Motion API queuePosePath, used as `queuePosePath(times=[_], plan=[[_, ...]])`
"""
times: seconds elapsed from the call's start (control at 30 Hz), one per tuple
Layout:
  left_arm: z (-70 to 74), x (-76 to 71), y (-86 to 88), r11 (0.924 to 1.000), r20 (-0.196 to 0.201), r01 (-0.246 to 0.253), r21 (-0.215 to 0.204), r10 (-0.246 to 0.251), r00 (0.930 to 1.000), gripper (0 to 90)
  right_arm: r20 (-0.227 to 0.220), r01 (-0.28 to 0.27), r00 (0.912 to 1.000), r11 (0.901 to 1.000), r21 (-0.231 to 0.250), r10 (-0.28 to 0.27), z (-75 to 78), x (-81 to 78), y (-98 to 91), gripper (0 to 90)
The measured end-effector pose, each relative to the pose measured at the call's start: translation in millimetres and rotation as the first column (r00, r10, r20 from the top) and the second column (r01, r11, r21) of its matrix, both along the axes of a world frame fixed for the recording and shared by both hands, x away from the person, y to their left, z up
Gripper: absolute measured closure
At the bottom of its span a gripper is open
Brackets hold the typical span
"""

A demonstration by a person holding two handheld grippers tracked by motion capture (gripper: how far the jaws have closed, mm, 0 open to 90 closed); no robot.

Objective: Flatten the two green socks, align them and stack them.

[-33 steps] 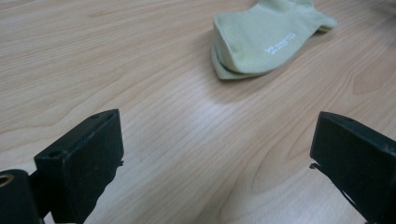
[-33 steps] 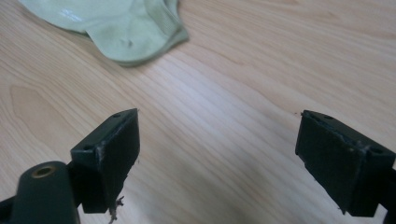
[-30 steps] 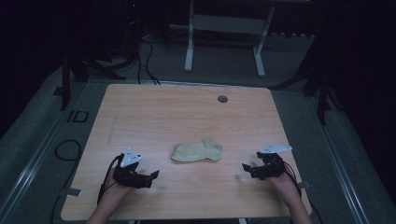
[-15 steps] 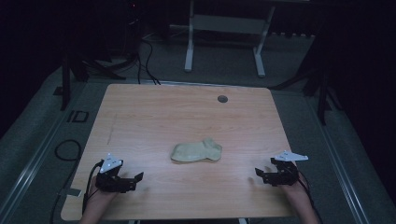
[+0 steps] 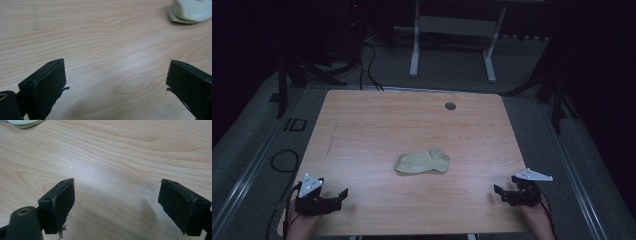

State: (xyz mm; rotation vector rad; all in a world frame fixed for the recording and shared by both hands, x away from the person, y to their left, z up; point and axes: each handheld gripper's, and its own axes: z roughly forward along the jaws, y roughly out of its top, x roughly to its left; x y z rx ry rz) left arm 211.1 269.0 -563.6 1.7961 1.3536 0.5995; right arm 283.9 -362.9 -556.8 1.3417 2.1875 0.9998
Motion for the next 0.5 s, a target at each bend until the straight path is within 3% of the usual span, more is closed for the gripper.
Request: queuePosePath(times=[0.13,0.33,0.4,0.5], plan=[[-0.3,-5.3,6.4,0.9981,0.010,-0.061,-0.001,0.061,0.9981,3.0,0.019,0.045,0.9988,0.9990,0.007,-0.045,-1.2,-9.2,-2.6,13.9],[-1.9,-12.3,11.9,0.9900,0.034,-0.141,-0.005,0.141,0.9894,2.9,0.039,0.114,0.9926,0.9932,0.020,-0.115,-5.3,-21.2,-7.6,13.9],[-2.1,-14.8,12.4,0.9845,0.051,-0.175,0.008,0.174,0.9834,2.9,0.048,0.130,0.9902,0.9911,0.028,-0.131,-5.1,-23.2,-9.9,13.9],[-3.1,-16.6,14.9,0.9724,0.032,-0.233,0.008,0.233,0.9720,2.9,0.057,0.147,0.9873,0.9888,0.025,-0.148,-5.4,-25.1,-12.5,13.9]])
